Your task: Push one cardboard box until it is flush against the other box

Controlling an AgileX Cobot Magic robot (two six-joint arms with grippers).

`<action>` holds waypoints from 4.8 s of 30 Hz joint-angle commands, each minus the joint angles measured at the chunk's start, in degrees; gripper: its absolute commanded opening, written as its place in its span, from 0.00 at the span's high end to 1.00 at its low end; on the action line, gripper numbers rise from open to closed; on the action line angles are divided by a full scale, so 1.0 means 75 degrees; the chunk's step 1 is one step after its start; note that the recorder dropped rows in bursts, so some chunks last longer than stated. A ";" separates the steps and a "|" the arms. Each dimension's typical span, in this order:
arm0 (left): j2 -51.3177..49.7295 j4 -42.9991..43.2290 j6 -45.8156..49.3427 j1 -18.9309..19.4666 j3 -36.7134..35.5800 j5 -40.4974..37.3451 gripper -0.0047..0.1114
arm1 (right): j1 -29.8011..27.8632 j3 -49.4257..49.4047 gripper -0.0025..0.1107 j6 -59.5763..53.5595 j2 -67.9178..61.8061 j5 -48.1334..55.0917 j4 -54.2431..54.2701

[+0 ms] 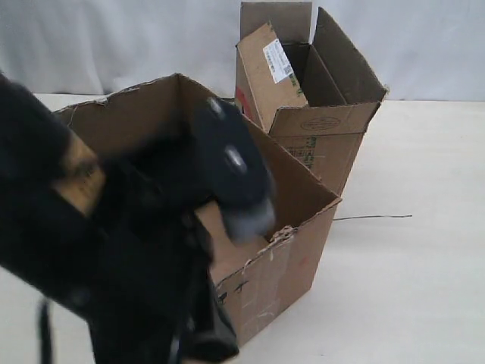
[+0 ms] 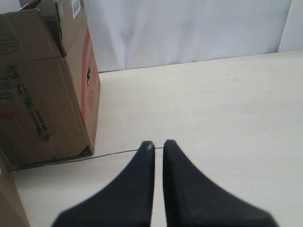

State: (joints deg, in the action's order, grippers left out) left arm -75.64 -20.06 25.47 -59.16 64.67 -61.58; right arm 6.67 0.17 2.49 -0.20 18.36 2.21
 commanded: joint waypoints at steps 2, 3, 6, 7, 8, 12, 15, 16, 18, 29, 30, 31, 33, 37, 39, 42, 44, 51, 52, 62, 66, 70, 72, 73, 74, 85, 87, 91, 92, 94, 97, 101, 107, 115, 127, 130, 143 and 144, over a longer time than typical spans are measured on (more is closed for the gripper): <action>-0.0915 0.1348 -0.1441 -0.1244 0.0006 0.0481 0.96 | 0.0018 -0.0023 0.93 -0.0005 0.0027 -0.0012 0.0015; -0.1022 0.1327 -0.1454 -0.1275 0.0006 0.0642 0.96 | 0.0018 -0.0023 0.93 -0.0005 0.0027 -0.0012 0.0015; -0.1218 0.2323 -0.2313 -0.1262 0.0006 0.0521 0.96 | 0.0018 -0.0023 0.93 -0.0005 0.0027 -0.0012 0.0015; -0.1279 0.3068 -0.2945 -0.1262 0.0006 0.0332 0.96 | 0.0018 -0.0023 0.93 -0.0005 0.0027 -0.0012 0.0015; -0.1295 0.3746 -0.3396 -0.1262 -0.0034 0.0047 0.96 | 0.0018 -0.0023 0.93 -0.0005 0.0027 -0.0012 0.0015; -0.1308 0.4920 -0.4066 -0.0996 -0.0495 -0.0127 0.96 | 0.0018 -0.0023 0.93 -0.0005 0.0027 -0.0012 0.0015; -0.1308 0.4920 -0.4087 -0.0463 -0.0991 0.0076 0.96 | 0.0018 -0.0023 0.93 -0.0005 0.0027 -0.0012 0.0015; -0.1308 0.4937 -0.4104 -0.0303 -0.1103 0.0107 0.96 | 0.0018 -0.0023 0.93 -0.0005 0.0027 -0.0012 0.0015; -0.1308 0.4999 -0.4104 0.0088 -0.1291 0.0210 0.96 | 0.0018 -0.0023 0.93 -0.0005 0.0027 -0.0012 0.0015; -0.1308 0.5429 -0.3944 0.1799 -0.1374 0.1890 0.96 | 0.0018 -0.0023 0.93 -0.0005 0.0027 -0.0012 0.0015; -0.1308 0.5387 -0.3822 0.1908 -0.1374 0.2094 0.96 | 0.0018 -0.0023 0.93 -0.0005 0.0027 -0.0012 0.0015; -0.1308 0.5371 -0.3778 0.1994 -0.1374 0.2297 0.96 | 0.0018 -0.0023 0.93 -0.0005 0.0027 -0.0012 0.0015; -0.1308 0.5384 -0.3778 0.2154 -0.1374 0.2677 0.96 | 0.0018 -0.0023 0.93 -0.0005 0.0027 -0.0012 0.0015; -0.1347 0.5402 -0.3778 0.2497 -0.1374 0.3222 0.96 | 0.0018 -0.0023 0.93 -0.0005 0.0027 -0.0012 0.0015; -0.1406 0.5386 -0.3778 0.2704 -0.1374 0.3344 0.96 | 0.0018 -0.0023 0.93 -0.0005 0.0027 -0.0012 0.0015; -0.1523 0.5370 -0.3778 0.2937 -0.1374 0.3558 0.96 | 0.0018 -0.0023 0.93 -0.0005 0.0027 -0.0012 0.0015; -0.1606 0.5370 -0.3778 0.3016 -0.1374 0.3840 0.96 | 0.0018 -0.0023 0.93 -0.0005 0.0027 -0.0012 0.0015; -0.1947 0.5386 -0.3778 0.3054 -0.1374 0.4440 0.96 | 0.0018 -0.0023 0.93 -0.0005 0.0027 -0.0012 0.0015; -0.1961 0.5386 -0.3778 0.3054 -0.1374 0.4394 0.96 | 0.0018 -0.0023 0.93 -0.0005 0.0027 -0.0012 0.0015; 0.1046 0.3332 -0.2564 0.2993 -0.0604 0.2500 0.96 | 0.0018 -0.0023 0.93 -0.0005 0.0027 -0.0012 0.0015; 0.1978 0.4961 -0.3880 0.3835 -0.0589 0.2641 0.96 | 0.0018 -0.0023 0.93 -0.0005 0.0027 -0.0012 0.0015; 0.1444 0.5665 -0.4299 0.6056 -0.0618 0.2524 0.96 | 0.0018 -0.0023 0.93 -0.0005 0.0027 -0.0012 0.0015; 0.0943 0.4925 -0.3973 0.7171 -0.0618 0.2929 0.96 | 0.0018 -0.0023 0.93 -0.0005 0.0027 -0.0012 0.0015; 0.0653 0.4240 -0.3608 0.7777 -0.0618 0.3209 0.96 | 0.0018 -0.0023 0.93 -0.0005 0.0027 -0.0012 0.0015; 0.0326 0.3484 -0.3142 0.8355 -0.0618 0.3383 0.96 | 0.0018 -0.0023 0.93 -0.0005 0.0027 -0.0012 0.0015; -0.3622 -0.5674 0.3800 1.0660 -0.0603 0.1541 0.96 | 0.0018 -0.0023 0.93 -0.0005 0.0027 -0.0012 0.0015; -0.4004 -0.6044 0.4059 1.0508 -0.0589 0.1697 0.96 | 0.0018 -0.0023 0.93 -0.0005 0.0027 -0.0012 0.0015; -0.4905 -0.7281 0.4879 1.0040 -0.0468 0.2250 0.96 | 0.0018 -0.0023 0.93 -0.0005 0.0027 -0.0012 0.0015; -0.5112 -0.7394 0.4879 0.9957 -0.0322 0.2311 0.96 | 0.0018 -0.0023 0.93 -0.0005 0.0027 -0.0012 0.0015; -0.5752 -0.7429 0.4828 0.9661 0.0363 0.2054 0.96 | 0.0018 -0.0023 0.93 -0.0005 0.0027 -0.0012 0.0015; -0.6646 -0.7414 0.4394 0.9297 0.1533 0.1474 0.96 | 0.0018 -0.0023 0.93 -0.0005 0.0027 -0.0012 0.0015; -0.7079 -0.7414 0.4197 0.8896 0.2244 0.1705 0.96 | 0.0018 -0.0023 0.93 -0.0005 0.0027 -0.0012 0.0015; -0.7459 -0.7414 0.3935 0.8607 0.2892 0.1755 0.96 | 0.0018 -0.0023 0.93 -0.0005 0.0027 -0.0012 0.0015; -0.7459 -0.7414 0.3935 0.8607 0.2892 0.2033 0.96 | 0.0018 -0.0023 0.93 -0.0005 0.0027 -0.0012 0.0015; -0.5919 -0.5568 0.3209 0.9500 0.2892 0.1984 0.96 | 0.0018 -0.0023 0.93 -0.0005 0.0027 -0.0012 0.0015; -0.4686 -0.4763 0.2730 0.9794 0.2892 0.1971 0.96 | 0.0018 -0.0023 0.93 -0.0005 0.0027 -0.0012 0.0015; 0.5972 -0.4745 0.2565 0.9620 -0.4796 0.7320 0.96 | 0.0018 -0.0023 0.93 -0.0005 0.0027 -0.0012 0.0015; 0.5972 -0.4902 0.2565 0.9561 -0.5120 0.6731 0.96 | 0.0018 -0.0023 0.93 -0.0005 0.0027 -0.0012 0.0015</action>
State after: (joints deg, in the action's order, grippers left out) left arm -31.39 -54.53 45.00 13.42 30.15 -7.48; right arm 6.67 0.17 2.49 -0.20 18.36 2.21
